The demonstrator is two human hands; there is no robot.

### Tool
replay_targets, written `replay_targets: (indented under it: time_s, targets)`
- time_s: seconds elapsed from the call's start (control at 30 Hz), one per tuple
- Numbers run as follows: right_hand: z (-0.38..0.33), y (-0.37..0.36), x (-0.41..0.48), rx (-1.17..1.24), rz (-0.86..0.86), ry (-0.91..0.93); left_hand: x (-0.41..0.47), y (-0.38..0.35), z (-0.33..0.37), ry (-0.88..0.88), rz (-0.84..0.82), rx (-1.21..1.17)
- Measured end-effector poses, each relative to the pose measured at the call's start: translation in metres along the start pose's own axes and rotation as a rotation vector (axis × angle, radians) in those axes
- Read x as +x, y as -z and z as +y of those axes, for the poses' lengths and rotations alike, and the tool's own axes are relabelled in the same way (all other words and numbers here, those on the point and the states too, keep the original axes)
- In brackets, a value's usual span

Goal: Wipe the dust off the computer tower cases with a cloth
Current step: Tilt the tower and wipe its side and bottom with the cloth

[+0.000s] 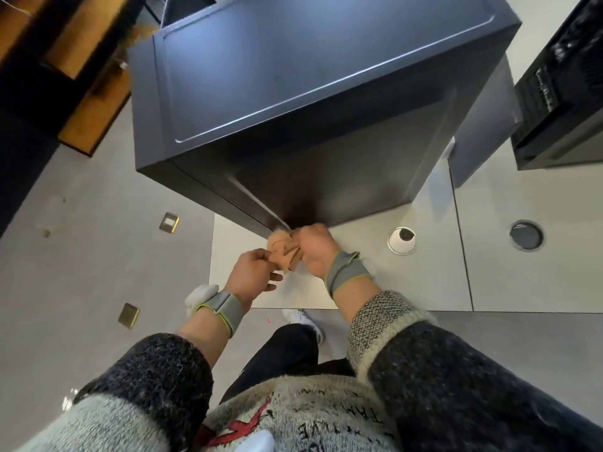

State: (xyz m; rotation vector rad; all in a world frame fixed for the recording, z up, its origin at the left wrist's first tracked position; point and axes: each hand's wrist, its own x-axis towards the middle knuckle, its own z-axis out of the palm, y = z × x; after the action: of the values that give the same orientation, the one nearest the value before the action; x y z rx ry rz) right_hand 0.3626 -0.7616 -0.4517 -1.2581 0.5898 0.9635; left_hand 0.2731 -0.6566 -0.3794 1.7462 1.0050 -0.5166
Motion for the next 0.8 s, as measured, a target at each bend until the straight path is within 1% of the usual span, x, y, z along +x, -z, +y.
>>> replay_targets:
  time_s: [0.07, 0.13, 0.2, 0.27, 0.37, 0.43, 0.5, 0.53, 0.57, 0.67, 0.7, 0.73, 0.77, 0.8]
  targets:
    - [0.006, -0.018, -0.006, 0.123, -0.098, -0.049, -0.001, 0.016, -0.008, 0.02, 0.034, 0.002]
    - [0.007, -0.019, -0.003, 0.228, -0.094, -0.062, 0.001, 0.025, -0.014, 0.032, 0.048, -0.016]
    - [0.004, -0.001, -0.004, 0.238, -0.086, -0.032, 0.003, 0.027, -0.017, 0.027, 0.041, -0.039]
    - [0.0, 0.023, -0.005, 0.143, 0.022, 0.052, 0.008, 0.024, -0.016, 0.008, 0.006, -0.064]
    - [-0.02, 0.08, 0.004, 0.166, 0.138, 0.092, 0.014, 0.012, -0.01, -0.022, -0.078, -0.085]
    - [-0.047, 0.114, -0.017, 0.155, 0.262, 0.125, 0.017, 0.006, -0.005, -0.051, -0.138, -0.076]
    - [-0.064, 0.134, -0.04, 0.106, 0.456, 0.157, 0.02, 0.006, -0.004, -0.071, -0.183, -0.073]
    - [-0.067, 0.136, -0.042, 0.136, 0.475, 0.172, 0.02, 0.008, -0.001, -0.082, -0.197, -0.072]
    - [-0.066, 0.131, -0.048, 0.15, 0.488, 0.176, 0.02, 0.007, -0.002, -0.087, -0.202, -0.07]
    - [-0.057, 0.087, -0.051, -0.088, 0.556, 0.213, 0.021, 0.022, -0.003, -0.099, -0.226, -0.078]
    - [-0.053, 0.07, -0.054, -0.116, 0.546, 0.205, 0.022, 0.026, -0.003, -0.102, -0.231, -0.08]
    - [-0.048, 0.051, -0.054, -0.099, 0.474, 0.21, 0.022, 0.032, -0.003, -0.107, -0.236, -0.078]
    - [-0.042, 0.03, -0.059, 0.004, 0.422, 0.192, 0.022, 0.036, -0.002, -0.114, -0.24, -0.076]
    - [-0.031, 0.007, -0.067, -0.025, 0.388, 0.197, 0.023, 0.042, -0.001, -0.12, -0.242, -0.072]
